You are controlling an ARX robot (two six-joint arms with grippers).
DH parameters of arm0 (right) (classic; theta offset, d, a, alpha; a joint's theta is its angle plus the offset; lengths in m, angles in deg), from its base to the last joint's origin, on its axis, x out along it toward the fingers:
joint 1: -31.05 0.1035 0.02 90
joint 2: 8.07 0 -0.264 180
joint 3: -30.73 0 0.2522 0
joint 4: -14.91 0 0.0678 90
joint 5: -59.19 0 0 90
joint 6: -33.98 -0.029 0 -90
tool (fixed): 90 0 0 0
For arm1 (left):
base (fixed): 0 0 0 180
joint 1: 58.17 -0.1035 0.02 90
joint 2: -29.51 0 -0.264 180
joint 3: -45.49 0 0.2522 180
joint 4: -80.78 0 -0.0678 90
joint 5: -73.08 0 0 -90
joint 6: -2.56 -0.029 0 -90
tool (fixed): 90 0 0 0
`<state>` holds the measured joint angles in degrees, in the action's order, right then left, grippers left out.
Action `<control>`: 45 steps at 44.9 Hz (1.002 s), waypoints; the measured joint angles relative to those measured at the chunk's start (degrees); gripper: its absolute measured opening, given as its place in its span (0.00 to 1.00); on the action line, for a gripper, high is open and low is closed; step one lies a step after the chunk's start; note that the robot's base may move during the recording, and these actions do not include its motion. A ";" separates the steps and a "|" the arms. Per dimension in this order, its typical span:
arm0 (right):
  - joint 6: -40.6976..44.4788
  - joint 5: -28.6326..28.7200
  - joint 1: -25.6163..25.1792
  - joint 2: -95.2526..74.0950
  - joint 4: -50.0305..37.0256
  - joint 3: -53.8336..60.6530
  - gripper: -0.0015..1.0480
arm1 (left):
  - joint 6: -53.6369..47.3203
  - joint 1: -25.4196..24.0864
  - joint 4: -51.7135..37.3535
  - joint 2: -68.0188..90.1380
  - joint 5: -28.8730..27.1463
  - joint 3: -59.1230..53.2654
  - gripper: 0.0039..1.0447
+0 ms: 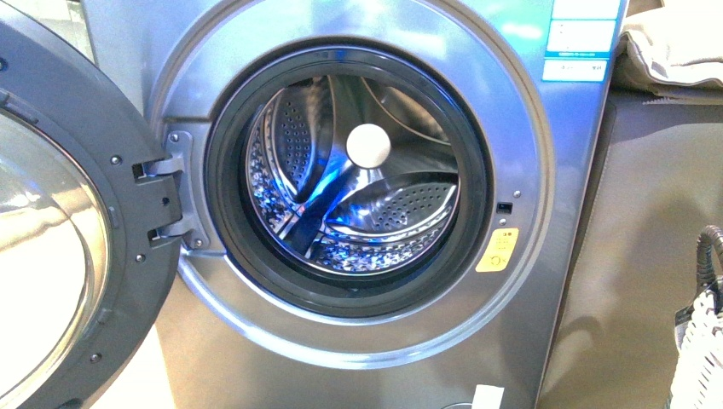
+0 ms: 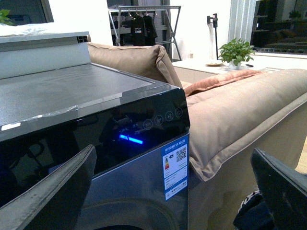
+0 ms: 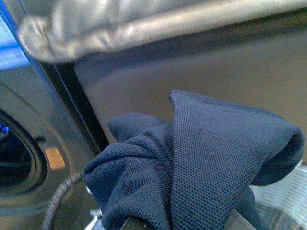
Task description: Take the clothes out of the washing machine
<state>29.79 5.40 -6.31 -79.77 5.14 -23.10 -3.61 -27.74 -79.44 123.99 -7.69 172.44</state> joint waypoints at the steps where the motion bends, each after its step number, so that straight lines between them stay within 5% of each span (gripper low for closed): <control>1: 0.55 0.11 0.00 -0.79 0.48 0.90 0.06 | 0.00 0.00 0.00 0.00 0.00 0.00 0.94; 12: 5.97 1.55 0.20 -5.22 4.07 11.45 0.08 | 0.00 0.02 0.00 0.00 0.00 0.00 0.94; 28: 8.61 8.87 -3.15 5.07 7.30 16.85 0.76 | 0.00 0.02 0.00 0.00 0.02 0.09 0.94; 32: 3.17 8.39 0.22 13.66 1.53 17.20 0.94 | 0.00 0.00 0.00 0.00 0.00 0.09 0.94; 42: -6.05 -4.79 19.76 35.87 -7.91 22.34 0.93 | 0.00 0.02 0.02 0.00 -0.07 0.13 0.94; 45: -6.05 -9.51 26.08 40.11 -8.90 23.93 0.93 | 2.05 1.05 6.80 -1.14 -13.03 0.07 0.85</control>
<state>23.74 -4.11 19.77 -39.66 -3.75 0.83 -1.56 -26.69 -72.64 122.85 -20.72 172.50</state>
